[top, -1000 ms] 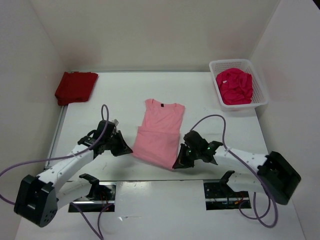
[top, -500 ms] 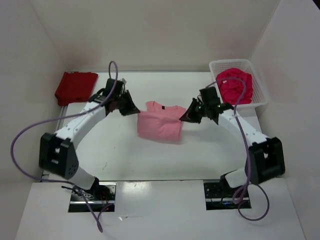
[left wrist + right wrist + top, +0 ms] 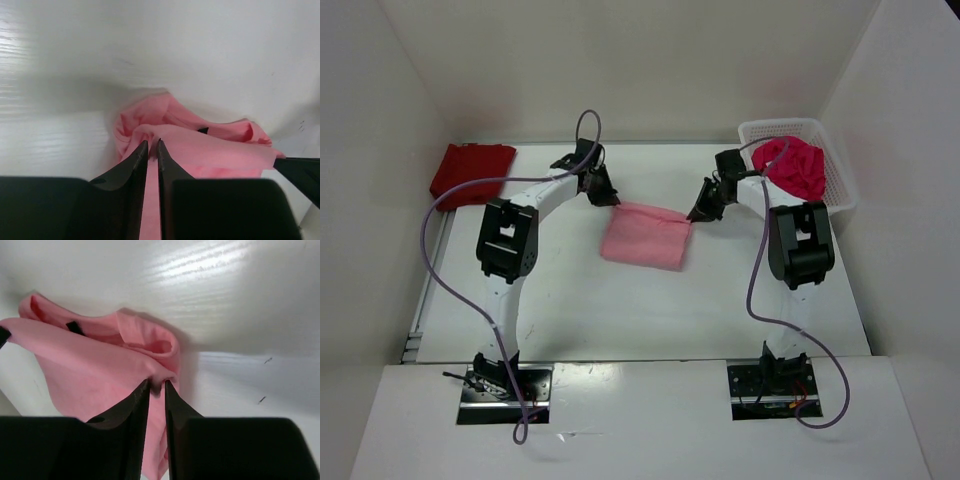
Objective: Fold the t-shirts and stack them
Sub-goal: Fold the long partially folded tshirt into a neat square
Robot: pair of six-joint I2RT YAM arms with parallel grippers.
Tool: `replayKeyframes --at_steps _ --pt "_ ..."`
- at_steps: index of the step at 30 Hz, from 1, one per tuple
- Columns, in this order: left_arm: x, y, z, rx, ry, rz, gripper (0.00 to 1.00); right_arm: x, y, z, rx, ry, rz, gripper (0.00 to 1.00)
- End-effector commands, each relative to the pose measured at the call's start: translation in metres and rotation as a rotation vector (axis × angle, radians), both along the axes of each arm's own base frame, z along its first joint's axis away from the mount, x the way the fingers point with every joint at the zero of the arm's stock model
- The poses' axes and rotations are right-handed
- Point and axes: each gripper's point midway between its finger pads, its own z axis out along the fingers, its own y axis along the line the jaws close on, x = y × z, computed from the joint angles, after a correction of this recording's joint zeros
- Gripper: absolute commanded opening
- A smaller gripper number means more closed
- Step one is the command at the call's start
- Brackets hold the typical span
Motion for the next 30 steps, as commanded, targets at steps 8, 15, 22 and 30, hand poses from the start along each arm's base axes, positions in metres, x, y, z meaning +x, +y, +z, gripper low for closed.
replayKeyframes --at_steps 8,15,22,30 --pt "0.005 0.017 0.1 -0.122 -0.243 0.027 0.29 -0.004 0.0 0.062 -0.048 -0.164 0.022 0.41" --pt "-0.089 -0.027 0.008 -0.179 -0.013 -0.094 0.29 -0.072 0.078 0.037 0.059 -0.08 0.172 0.02" --pt "-0.139 -0.008 -0.052 -0.143 0.129 -0.065 0.29 -0.102 0.076 -0.015 0.028 0.008 0.144 0.0" --pt "-0.208 0.015 -0.057 -0.165 0.208 -0.014 0.39 -0.139 0.057 -0.053 -0.009 0.081 0.118 0.0"
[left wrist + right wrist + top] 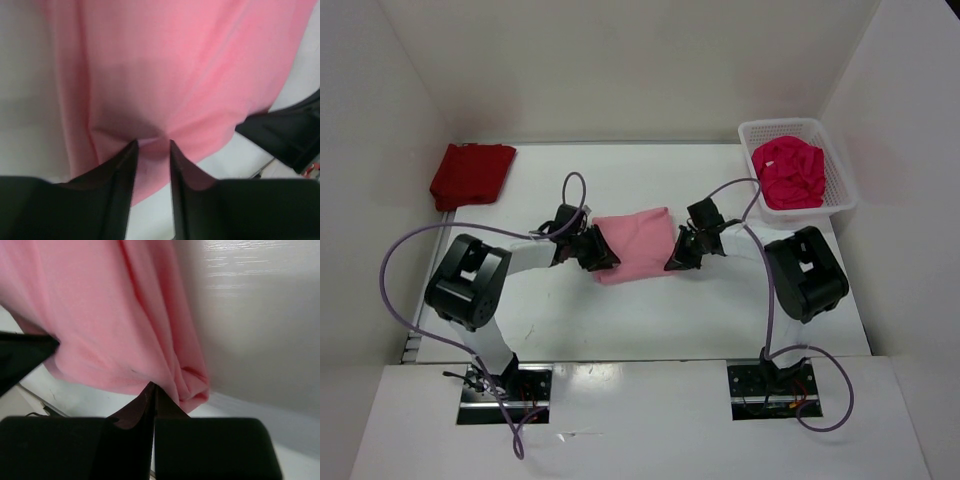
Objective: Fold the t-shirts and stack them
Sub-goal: Fold the long partially folded tshirt into a neat square
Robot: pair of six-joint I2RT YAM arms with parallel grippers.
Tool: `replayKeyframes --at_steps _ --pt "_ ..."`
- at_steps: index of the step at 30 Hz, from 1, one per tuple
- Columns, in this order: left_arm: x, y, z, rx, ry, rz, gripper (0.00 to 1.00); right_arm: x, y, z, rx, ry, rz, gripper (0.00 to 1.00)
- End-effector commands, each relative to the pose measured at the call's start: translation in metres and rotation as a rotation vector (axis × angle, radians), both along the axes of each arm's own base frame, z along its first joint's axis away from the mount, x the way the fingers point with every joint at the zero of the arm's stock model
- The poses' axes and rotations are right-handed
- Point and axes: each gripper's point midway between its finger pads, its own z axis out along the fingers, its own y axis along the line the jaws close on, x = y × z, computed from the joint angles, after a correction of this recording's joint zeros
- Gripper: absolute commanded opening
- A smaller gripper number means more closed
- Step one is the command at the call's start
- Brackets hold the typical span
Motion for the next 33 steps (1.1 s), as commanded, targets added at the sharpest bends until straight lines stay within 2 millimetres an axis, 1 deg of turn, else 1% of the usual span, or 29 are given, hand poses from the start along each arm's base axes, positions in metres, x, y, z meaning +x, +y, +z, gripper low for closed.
replayKeyframes --at_steps 1,2,3,4,5,6,7,8,9,11,12,13,14,15,16,17,18,19,20,21,22,23,24,25,26,29,30,31,33 --pt "-0.038 0.018 -0.002 0.039 0.069 0.026 0.44 -0.011 -0.019 -0.022 -0.089 0.016 -0.023 0.0" --pt "-0.043 0.02 0.003 0.038 0.067 0.026 0.48 -0.01 -0.018 -0.011 -0.079 -0.005 -0.023 0.0" --pt "-0.042 0.021 0.012 0.038 0.046 0.033 0.55 -0.015 -0.015 -0.006 -0.068 -0.001 -0.008 0.0" --pt "-0.038 0.024 0.03 0.04 -0.008 0.05 0.68 -0.013 -0.014 0.003 -0.059 -0.019 -0.008 0.02" --pt "-0.04 0.028 0.034 0.051 -0.011 0.06 0.74 -0.011 -0.011 0.021 -0.032 -0.055 -0.004 0.04" --pt "-0.035 0.033 0.043 0.058 -0.04 0.073 0.8 -0.004 -0.008 0.037 -0.015 -0.092 -0.005 0.06" --pt "-0.031 0.036 0.055 0.044 -0.073 0.087 0.96 -0.004 -0.008 0.046 -0.012 -0.1 -0.006 0.11" --pt "-0.029 0.04 0.059 0.034 -0.081 0.097 1.0 -0.001 -0.006 0.06 0.003 -0.131 -0.006 0.13" --pt "-0.029 0.044 0.057 0.045 -0.073 0.099 1.0 0.005 -0.004 0.07 0.007 -0.154 0.001 0.15" --pt "-0.03 0.049 0.053 0.053 -0.068 0.106 1.0 0.009 0.0 0.078 0.02 -0.17 0.015 0.18" --pt "-0.029 0.053 0.047 0.057 -0.057 0.115 1.0 0.017 0.003 0.08 0.022 -0.174 0.015 0.18" --pt "-0.028 0.052 0.043 0.057 -0.057 0.115 1.0 0.022 0.006 0.079 0.019 -0.185 0.045 0.11" --pt "-0.031 0.052 0.037 0.055 -0.044 0.109 1.0 0.034 0.013 0.089 0.033 -0.211 0.058 0.07" --pt "-0.03 0.051 0.029 0.062 -0.025 0.108 0.95 0.043 0.017 0.076 0.021 -0.197 0.067 0.04" --pt "-0.03 0.05 0.026 0.057 -0.017 0.102 0.9 0.052 0.023 0.074 0.03 -0.212 0.091 0.0" --pt "-0.029 0.049 0.022 0.058 -0.014 0.102 0.86 0.068 0.029 0.083 0.05 -0.239 0.098 0.0" --pt "-0.027 0.049 0.016 0.065 0.005 0.101 0.84 0.074 0.037 0.065 0.063 -0.197 0.116 0.0" --pt "-0.023 0.048 0.016 0.067 -0.005 0.095 0.83 0.083 0.039 0.061 0.073 -0.188 0.116 0.0" --pt "-0.023 0.05 0.012 0.077 0.002 0.1 0.82 0.098 0.048 0.07 0.093 -0.222 0.135 0.0" --pt "-0.019 0.05 0.011 0.084 0.0 0.105 0.82 0.105 0.05 0.065 0.109 -0.207 0.141 0.0" --pt "-0.015 0.048 0.016 0.08 -0.013 0.106 0.82 0.108 0.051 0.043 0.094 -0.161 0.14 0.0" --pt "-0.014 0.05 0.012 0.091 -0.007 0.112 0.82 0.12 0.052 0.045 0.098 -0.177 0.131 0.0" --pt "-0.015 0.05 0.009 0.094 0.002 0.112 0.82 0.123 0.052 0.039 0.092 -0.164 0.117 0.0" --pt "-0.011 0.049 0.012 0.09 -0.008 0.112 0.82 0.127 0.049 0.026 0.086 -0.134 0.098 0.0" --pt "-0.012 0.049 0.009 0.094 0.002 0.112 0.82 0.137 0.045 0.024 0.097 -0.141 0.068 0.0" --pt "-0.014 0.05 -0.006 0.107 0.036 0.11 0.81 0.143 0.048 0.015 0.13 -0.117 0.069 0.0" --pt "-0.015 0.05 -0.01 0.111 0.048 0.109 0.8 0.145 0.047 0.013 0.145 -0.107 0.06 0.0" --pt "-0.014 0.05 -0.013 0.112 0.049 0.109 0.75 0.143 0.051 0.011 0.168 -0.092 0.076 0.0" --pt "-0.016 0.049 -0.023 0.112 0.073 0.103 0.68 0.142 0.06 0.016 0.232 -0.075 0.089 0.0"
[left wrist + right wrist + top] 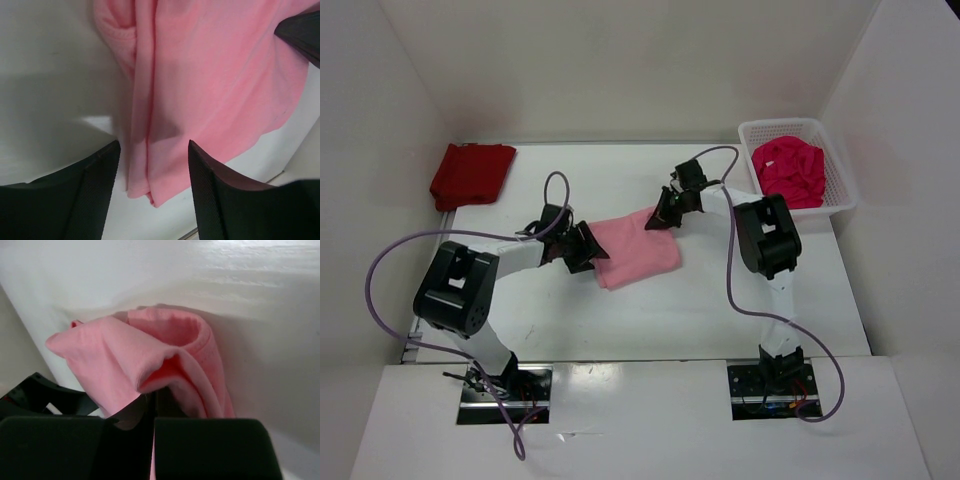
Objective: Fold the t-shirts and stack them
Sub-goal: Fold the long partially folded tshirt into a neat square
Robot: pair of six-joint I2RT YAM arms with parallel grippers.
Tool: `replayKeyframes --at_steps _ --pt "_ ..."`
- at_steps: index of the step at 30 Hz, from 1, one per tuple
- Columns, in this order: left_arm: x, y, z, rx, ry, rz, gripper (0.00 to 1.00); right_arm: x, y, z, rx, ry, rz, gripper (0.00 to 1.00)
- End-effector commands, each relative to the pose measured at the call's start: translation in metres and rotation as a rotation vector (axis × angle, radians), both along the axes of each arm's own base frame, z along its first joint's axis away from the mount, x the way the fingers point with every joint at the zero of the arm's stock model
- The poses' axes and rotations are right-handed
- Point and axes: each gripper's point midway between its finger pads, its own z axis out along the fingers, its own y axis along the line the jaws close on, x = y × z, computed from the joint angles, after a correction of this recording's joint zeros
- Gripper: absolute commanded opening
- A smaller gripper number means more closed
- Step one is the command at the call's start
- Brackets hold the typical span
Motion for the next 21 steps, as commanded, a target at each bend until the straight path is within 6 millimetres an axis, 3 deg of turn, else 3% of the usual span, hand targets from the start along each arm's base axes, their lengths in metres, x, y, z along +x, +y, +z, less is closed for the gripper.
replayKeyframes --at_steps 1,2,6,7,10,11,13,15,17,21 --pt "-0.007 0.007 -0.03 0.053 0.064 -0.002 0.64 0.008 0.02 0.018 0.142 -0.013 0.058 0.0" --pt "-0.01 0.008 -0.036 0.058 0.081 -0.002 0.58 0.008 0.022 0.021 0.161 -0.016 0.07 0.02" --pt "-0.007 0.007 -0.041 0.054 0.084 0.005 0.53 0.008 0.021 0.038 0.161 -0.039 0.066 0.05" --pt "-0.004 0.006 -0.042 0.054 0.084 0.005 0.5 0.006 0.02 0.034 0.155 -0.036 0.072 0.1" --pt "-0.002 0.003 -0.046 0.044 0.096 0.009 0.45 -0.001 0.016 0.059 0.16 -0.075 0.069 0.26" --pt "-0.001 0.003 -0.048 0.042 0.092 0.009 0.43 0.0 0.017 0.083 0.176 -0.125 0.072 0.29" --pt "0.003 0.001 -0.048 0.028 0.09 0.028 0.41 -0.005 0.013 0.101 0.175 -0.166 0.074 0.33" --pt "0.007 -0.001 -0.051 0.017 0.087 0.043 0.39 -0.014 0.007 0.131 0.178 -0.22 0.065 0.34" --pt "0.018 -0.004 -0.046 0.003 0.067 0.052 0.31 -0.025 0.0 0.156 0.174 -0.281 0.056 0.36" --pt "0.058 -0.011 -0.022 0.002 -0.039 0.066 0.24 -0.05 -0.019 0.18 0.187 -0.31 0.017 0.36"
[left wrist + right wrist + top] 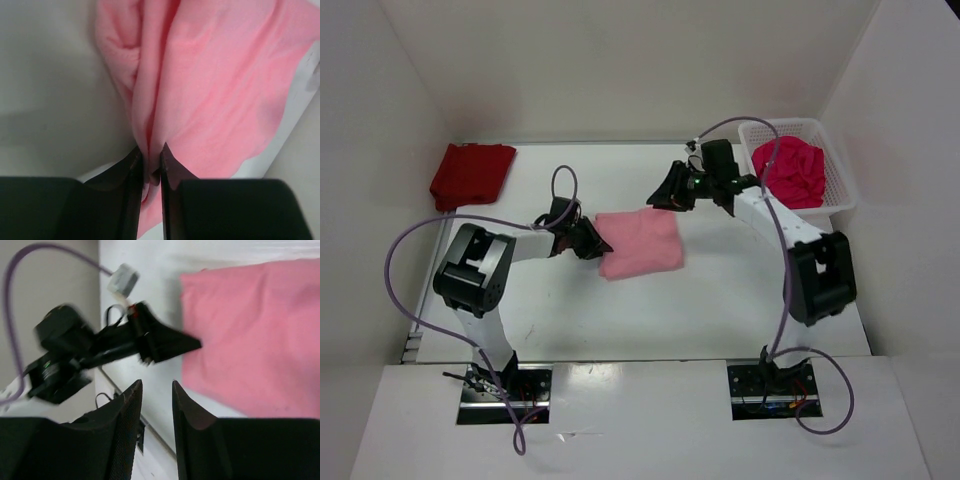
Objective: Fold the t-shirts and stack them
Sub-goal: Fold the long partially folded tshirt into a neat square, then put the neatly folded tshirt into the corner of the board with the left arm
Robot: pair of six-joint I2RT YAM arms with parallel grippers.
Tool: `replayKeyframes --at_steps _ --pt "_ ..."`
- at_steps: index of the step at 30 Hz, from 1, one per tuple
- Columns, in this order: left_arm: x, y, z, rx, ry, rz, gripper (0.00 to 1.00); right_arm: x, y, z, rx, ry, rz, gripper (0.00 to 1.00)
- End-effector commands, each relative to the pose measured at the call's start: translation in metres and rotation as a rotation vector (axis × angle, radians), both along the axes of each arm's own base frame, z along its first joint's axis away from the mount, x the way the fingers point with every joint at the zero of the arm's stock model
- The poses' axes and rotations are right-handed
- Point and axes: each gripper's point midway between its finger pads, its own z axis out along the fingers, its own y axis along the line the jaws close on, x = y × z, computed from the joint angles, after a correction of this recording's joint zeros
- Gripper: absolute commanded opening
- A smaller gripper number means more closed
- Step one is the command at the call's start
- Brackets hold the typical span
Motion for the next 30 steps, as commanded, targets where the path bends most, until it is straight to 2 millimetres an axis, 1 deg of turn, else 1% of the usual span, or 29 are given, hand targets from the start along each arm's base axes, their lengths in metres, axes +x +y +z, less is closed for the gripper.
replayKeyframes --at_steps 1,2,3,4,5,6,7,8,9,10,11,12,13,14,15,16,17,18,19,20,21,22,23,25,26,27,28,29,30 --pt "0.028 0.01 -0.004 0.09 -0.045 0.05 0.22 -0.018 -0.019 0.028 0.022 -0.061 -0.041 0.36" --pt "0.045 0.009 0.006 0.1 -0.09 0.055 0.22 -0.028 -0.022 0.021 0.022 -0.038 -0.047 0.36" --pt "0.051 0.009 0.009 0.113 -0.105 0.053 0.17 -0.035 -0.029 0.032 0.032 -0.065 -0.057 0.36" --pt "0.059 0.009 0.017 0.121 -0.129 0.054 0.14 -0.037 -0.036 0.033 0.032 -0.068 -0.073 0.36" --pt "0.066 0.012 0.012 0.154 -0.131 0.056 0.12 -0.046 -0.043 0.023 0.026 -0.032 -0.088 0.37" --pt "0.08 0.009 0.024 0.162 -0.153 0.055 0.11 -0.049 -0.051 0.033 0.03 -0.061 -0.109 0.37" --pt "0.089 0.012 0.028 0.169 -0.163 0.056 0.09 -0.052 -0.057 0.032 0.026 -0.052 -0.123 0.37" --pt "0.094 0.011 0.031 0.172 -0.173 0.051 0.06 -0.055 -0.068 0.025 0.019 -0.032 -0.151 0.38" --pt "0.103 0.018 0.032 0.183 -0.186 0.065 0.05 -0.055 -0.075 0.026 0.016 -0.045 -0.161 0.4" --pt "0.115 0.029 0.043 0.18 -0.204 0.093 0.05 -0.06 -0.079 0.028 0.022 -0.04 -0.166 0.4" --pt "0.123 0.038 0.048 0.195 -0.218 0.111 0.03 -0.058 -0.088 0.025 0.01 -0.031 -0.182 0.4" --pt "0.129 0.05 0.053 0.215 -0.227 0.123 0.03 -0.062 -0.087 0.028 0.009 -0.043 -0.166 0.4" --pt "0.135 0.06 0.058 0.23 -0.238 0.138 0.03 -0.059 -0.092 0.028 0.009 -0.043 -0.179 0.41" --pt "0.151 0.082 0.073 0.245 -0.273 0.18 0.03 -0.06 -0.096 0.026 -0.001 -0.038 -0.182 0.41" --pt "0.158 0.099 0.08 0.285 -0.286 0.19 0.02 -0.06 -0.096 0.026 -0.001 -0.038 -0.182 0.41" --pt "0.166 0.113 0.091 0.296 -0.306 0.208 0.02 -0.061 -0.095 0.026 0.001 -0.043 -0.169 0.41" --pt "0.176 0.145 0.104 0.312 -0.321 0.26 0.01 -0.061 -0.095 0.026 0.001 -0.043 -0.169 0.41" --pt "0.189 0.163 0.131 0.324 -0.364 0.284 0.0 -0.061 -0.093 0.023 0.006 -0.028 -0.158 0.41" --pt "0.195 0.18 0.139 0.328 -0.373 0.316 0.0 -0.06 -0.091 0.023 0.012 -0.023 -0.15 0.42" --pt "0.199 0.213 0.149 0.349 -0.385 0.365 0.0 -0.06 -0.091 0.023 0.012 -0.023 -0.15 0.42" --pt "0.206 0.229 0.17 0.344 -0.42 0.393 0.0 -0.058 -0.09 0.022 0.012 -0.024 -0.138 0.42" --pt "0.206 0.242 0.175 0.337 -0.428 0.41 0.0 -0.058 -0.088 0.027 0.023 -0.031 -0.127 0.42" --pt "0.205 0.273 0.187 0.339 -0.453 0.46 0.0 -0.057 -0.088 0.021 0.015 -0.023 -0.123 0.42" --pt "0.186 0.298 0.177 0.327 -0.419 0.53 0.03 -0.057 -0.085 0.02 0.031 -0.007 -0.101 0.42" --pt "0.177 0.327 0.177 0.329 -0.437 0.599 0.13 -0.055 -0.085 0.021 0.029 -0.025 -0.096 0.42" --pt "0.165 0.335 0.184 0.288 -0.449 0.641 0.24 -0.055 -0.085 0.021 0.029 -0.025 -0.096 0.42" --pt "0.158 0.346 0.18 0.271 -0.47 0.68 0.38 -0.056 -0.084 0.022 0.035 -0.024 -0.089 0.42" --pt "0.128 0.363 0.145 0.258 -0.387 0.747 0.65 -0.057 -0.084 0.019 0.035 -0.023 -0.089 0.42" --pt "0.116 0.364 0.132 0.206 -0.35 0.787 0.74 -0.057 -0.084 0.019 0.035 -0.023 -0.089 0.42"
